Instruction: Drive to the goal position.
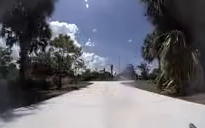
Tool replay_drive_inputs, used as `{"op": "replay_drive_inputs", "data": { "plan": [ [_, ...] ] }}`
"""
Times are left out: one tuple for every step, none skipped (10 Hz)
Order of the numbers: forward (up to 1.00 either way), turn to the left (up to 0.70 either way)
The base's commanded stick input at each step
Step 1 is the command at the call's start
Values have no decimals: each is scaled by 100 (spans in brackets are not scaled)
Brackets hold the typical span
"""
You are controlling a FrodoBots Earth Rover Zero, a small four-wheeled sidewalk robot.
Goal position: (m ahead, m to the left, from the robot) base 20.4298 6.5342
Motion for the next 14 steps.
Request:
{"op": "replay_drive_inputs", "data": {
  "plan": [
    [85, 0],
    [85, 0],
    [85, 0],
    [85, 0],
    [85, 0],
    [85, 0],
    [85, 0],
    [85, 0],
    [85, 0],
    [85, 0],
    [85, 0],
    [85, 0],
    [85, 0],
    [85, 0]
  ]
}}
